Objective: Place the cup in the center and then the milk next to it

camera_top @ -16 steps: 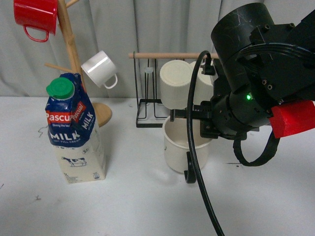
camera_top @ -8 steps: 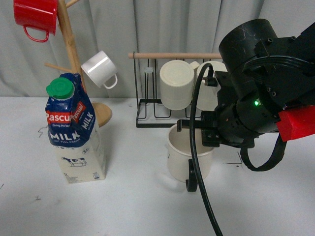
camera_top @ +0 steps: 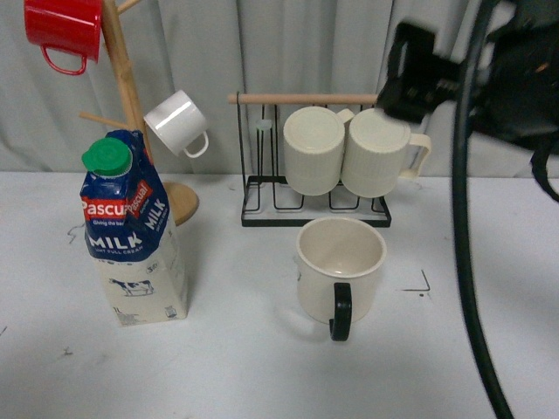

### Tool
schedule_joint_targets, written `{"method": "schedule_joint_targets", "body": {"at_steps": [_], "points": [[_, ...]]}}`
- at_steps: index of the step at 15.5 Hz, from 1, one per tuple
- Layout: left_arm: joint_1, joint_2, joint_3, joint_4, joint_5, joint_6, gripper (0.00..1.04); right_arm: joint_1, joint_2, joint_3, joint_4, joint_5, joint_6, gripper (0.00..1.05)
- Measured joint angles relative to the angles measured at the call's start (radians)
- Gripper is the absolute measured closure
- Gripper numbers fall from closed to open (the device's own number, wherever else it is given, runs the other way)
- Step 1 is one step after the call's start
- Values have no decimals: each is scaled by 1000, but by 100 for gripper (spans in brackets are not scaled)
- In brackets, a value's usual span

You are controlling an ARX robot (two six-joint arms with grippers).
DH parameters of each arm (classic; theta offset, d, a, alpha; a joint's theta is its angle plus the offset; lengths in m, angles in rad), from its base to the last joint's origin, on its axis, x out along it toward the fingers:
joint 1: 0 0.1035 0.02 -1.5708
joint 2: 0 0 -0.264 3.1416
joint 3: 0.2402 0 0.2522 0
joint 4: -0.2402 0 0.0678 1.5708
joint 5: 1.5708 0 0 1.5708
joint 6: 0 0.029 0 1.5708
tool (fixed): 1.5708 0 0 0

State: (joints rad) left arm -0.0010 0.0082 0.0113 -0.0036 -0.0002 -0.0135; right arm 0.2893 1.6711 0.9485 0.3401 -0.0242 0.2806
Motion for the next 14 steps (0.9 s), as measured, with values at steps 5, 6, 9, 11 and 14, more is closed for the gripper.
{"method": "schedule_joint_targets", "body": {"at_steps": [5, 6, 9, 11, 14], "points": [[0, 0, 0, 0, 1, 0, 7, -161, -600, -555, 369, 176, -253, 69], [0, 0, 0, 0, 1, 0, 7, -164, -635, -599, 375, 152, -261, 80], [0, 0, 0, 0, 0, 0, 7, -201, -735, -730, 368, 116, -277, 103], [0, 0, 0, 0, 0, 0, 7, -229, -803, -770, 352, 86, -277, 103], [0, 0, 0, 0, 0, 0, 7, -296, -887, -829, 312, 31, -278, 103]]}}
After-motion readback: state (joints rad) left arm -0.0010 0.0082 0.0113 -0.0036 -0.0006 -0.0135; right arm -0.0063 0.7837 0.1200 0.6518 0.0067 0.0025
